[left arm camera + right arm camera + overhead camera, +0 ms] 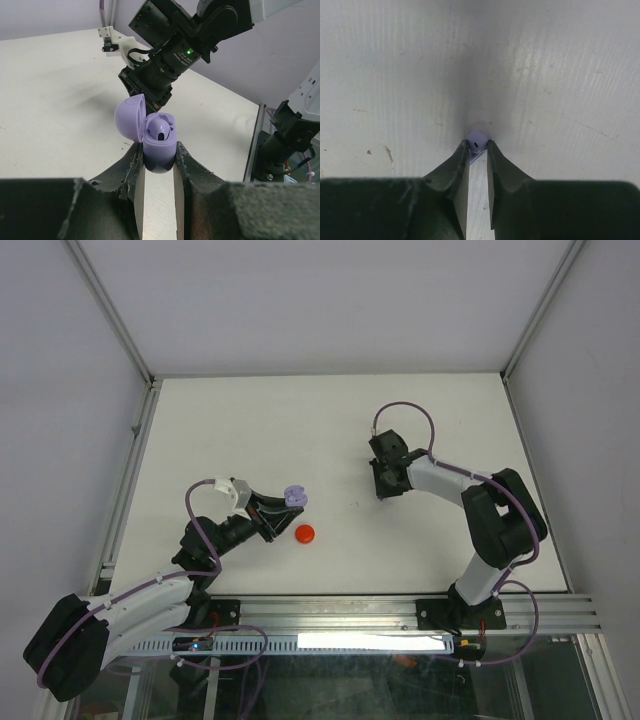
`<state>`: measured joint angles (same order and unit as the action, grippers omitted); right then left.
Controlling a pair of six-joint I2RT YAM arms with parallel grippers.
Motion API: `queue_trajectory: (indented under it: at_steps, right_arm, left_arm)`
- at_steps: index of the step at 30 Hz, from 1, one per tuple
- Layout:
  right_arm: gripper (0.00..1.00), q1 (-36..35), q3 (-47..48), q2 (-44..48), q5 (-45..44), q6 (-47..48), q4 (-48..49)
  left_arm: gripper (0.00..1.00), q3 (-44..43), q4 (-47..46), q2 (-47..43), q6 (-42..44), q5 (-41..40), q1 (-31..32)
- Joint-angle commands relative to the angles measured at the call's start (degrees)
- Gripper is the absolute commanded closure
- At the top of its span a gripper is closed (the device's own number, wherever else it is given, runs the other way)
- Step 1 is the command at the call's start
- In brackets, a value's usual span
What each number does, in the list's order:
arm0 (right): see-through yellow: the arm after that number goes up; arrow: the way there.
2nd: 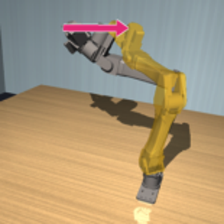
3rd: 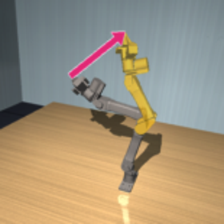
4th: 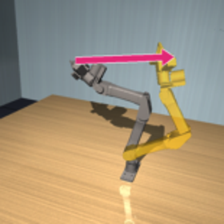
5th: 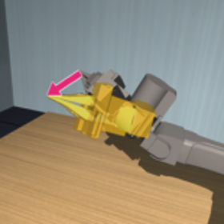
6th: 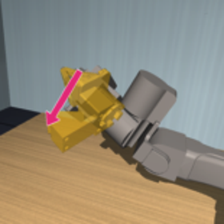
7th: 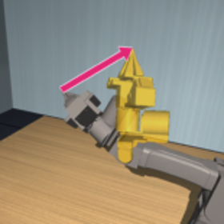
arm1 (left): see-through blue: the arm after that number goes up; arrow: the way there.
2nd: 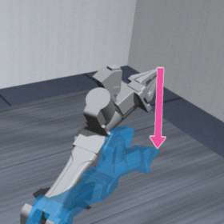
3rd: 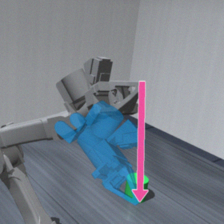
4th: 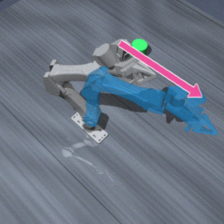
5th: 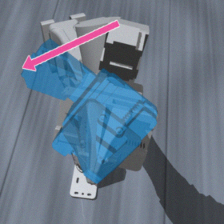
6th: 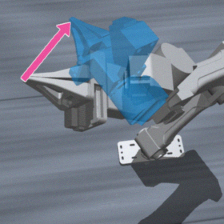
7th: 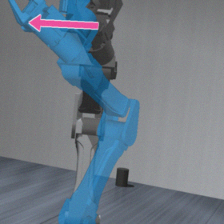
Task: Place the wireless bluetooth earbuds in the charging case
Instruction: Pick up the earbud from the center of the board.
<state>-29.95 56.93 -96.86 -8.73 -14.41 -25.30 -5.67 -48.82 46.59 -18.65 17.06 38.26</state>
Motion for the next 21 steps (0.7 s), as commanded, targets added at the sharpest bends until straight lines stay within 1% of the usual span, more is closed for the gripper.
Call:
queue_trajectory:
  at_steps: [1,11,17,21]
  right_arm:
    - [0.89,-1.07,1.10,3.42,-1.43,1.23,-1.83]
    - [0.90,-6.72,3.25,17.76,-3.88,5.24,-2.87]
    - [0.91,-12.26,3.22,27.25,-4.22,8.87,1.55]
    - [0.91,-16.56,2.74,31.59,-5.33,11.88,5.63]
  left_arm:
    - [0.92,-1.57,-2.61,0.12,0.37,1.46,0.30]
    - [0.92,-2.27,-5.22,2.27,0.42,2.91,0.25]
    - [0.91,-3.43,-6.83,3.61,0.82,4.35,0.32]
    - [0.92,-3.90,-8.51,4.57,0.75,5.23,0.30]
